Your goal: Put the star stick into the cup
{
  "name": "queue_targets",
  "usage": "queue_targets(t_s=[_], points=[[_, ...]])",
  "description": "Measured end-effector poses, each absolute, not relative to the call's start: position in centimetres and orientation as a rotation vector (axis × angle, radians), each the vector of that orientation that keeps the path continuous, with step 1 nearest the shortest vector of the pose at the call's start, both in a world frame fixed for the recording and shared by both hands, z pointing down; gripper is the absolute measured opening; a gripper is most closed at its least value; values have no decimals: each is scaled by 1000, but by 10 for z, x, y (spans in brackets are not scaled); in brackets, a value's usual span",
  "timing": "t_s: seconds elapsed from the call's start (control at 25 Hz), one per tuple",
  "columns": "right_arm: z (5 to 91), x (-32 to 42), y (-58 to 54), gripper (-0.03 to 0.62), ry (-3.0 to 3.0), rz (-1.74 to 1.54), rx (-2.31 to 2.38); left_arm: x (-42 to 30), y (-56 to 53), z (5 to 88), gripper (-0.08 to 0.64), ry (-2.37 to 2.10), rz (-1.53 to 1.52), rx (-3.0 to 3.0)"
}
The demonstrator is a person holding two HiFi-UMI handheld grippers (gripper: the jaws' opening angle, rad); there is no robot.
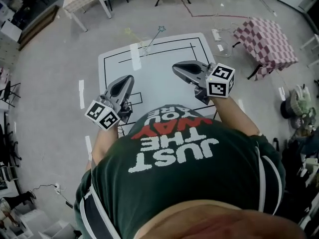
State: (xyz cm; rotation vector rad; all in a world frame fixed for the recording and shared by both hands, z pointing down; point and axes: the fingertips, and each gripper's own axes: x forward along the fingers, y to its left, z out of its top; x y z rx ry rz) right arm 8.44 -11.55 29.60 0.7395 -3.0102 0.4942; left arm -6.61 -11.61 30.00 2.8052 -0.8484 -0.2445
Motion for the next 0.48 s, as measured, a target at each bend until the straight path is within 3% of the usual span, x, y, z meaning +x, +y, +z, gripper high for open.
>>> queue_targets(t_s=[0.48], points=[[296, 90, -125, 34, -2994, 506, 720, -62, -121, 308, 8, -866, -293, 2743]])
